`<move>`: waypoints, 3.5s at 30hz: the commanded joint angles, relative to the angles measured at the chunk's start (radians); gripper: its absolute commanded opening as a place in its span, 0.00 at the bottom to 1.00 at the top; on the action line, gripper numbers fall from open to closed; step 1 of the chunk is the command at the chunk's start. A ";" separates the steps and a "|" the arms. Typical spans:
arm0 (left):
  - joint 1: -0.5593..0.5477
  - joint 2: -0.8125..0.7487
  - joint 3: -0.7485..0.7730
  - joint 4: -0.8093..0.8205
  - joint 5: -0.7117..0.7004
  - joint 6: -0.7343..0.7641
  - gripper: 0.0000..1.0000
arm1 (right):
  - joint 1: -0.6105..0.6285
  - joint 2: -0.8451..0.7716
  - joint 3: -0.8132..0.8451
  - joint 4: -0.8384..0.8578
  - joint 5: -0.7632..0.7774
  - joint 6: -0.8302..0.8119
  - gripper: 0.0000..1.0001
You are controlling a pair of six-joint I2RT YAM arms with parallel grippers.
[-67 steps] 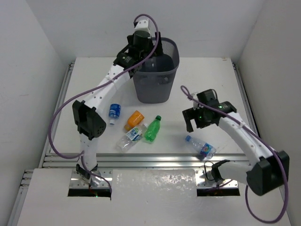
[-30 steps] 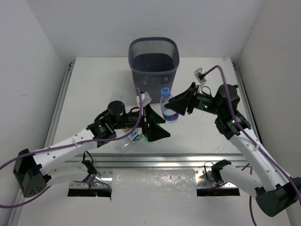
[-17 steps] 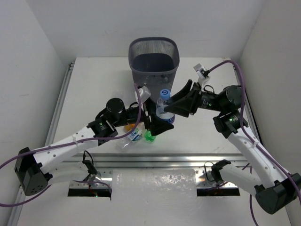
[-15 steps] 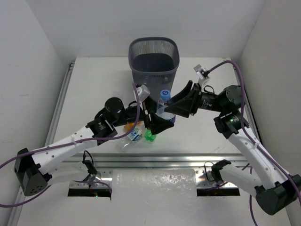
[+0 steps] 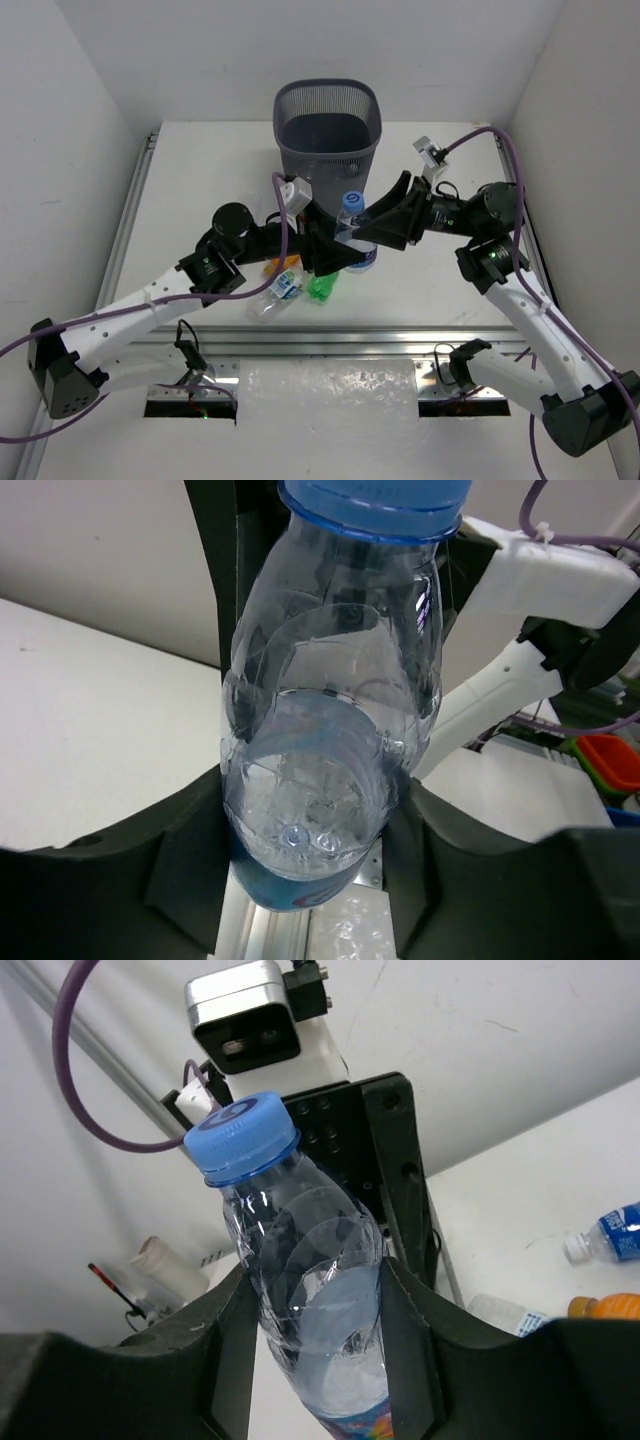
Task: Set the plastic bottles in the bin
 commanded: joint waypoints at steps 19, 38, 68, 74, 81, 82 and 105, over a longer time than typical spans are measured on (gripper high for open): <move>0.192 0.526 0.885 -0.683 -0.919 -0.038 0.04 | -0.144 -0.148 0.227 -0.998 1.095 -0.530 0.99; 0.293 0.543 1.101 -0.871 -0.898 0.015 1.00 | 0.204 0.166 -0.061 -0.680 1.073 -0.140 0.99; 0.293 -0.034 0.180 -0.699 -0.455 -0.115 1.00 | 0.358 0.328 -0.237 -0.513 1.297 -0.320 0.26; 0.237 0.020 0.050 -0.420 -0.096 -0.215 1.00 | 0.356 -0.046 -0.463 -0.215 1.011 -0.641 0.21; 0.092 0.149 0.079 -0.247 -0.010 -0.245 1.00 | 0.358 -0.220 -0.351 -0.276 0.761 -0.704 0.21; 0.083 0.161 0.095 -0.249 -0.014 -0.247 1.00 | 0.358 -0.220 -0.339 -0.284 0.741 -0.700 0.21; 0.270 0.481 0.940 -0.759 -0.708 -0.061 0.00 | 0.355 -0.360 -0.267 -0.705 1.379 -0.609 0.99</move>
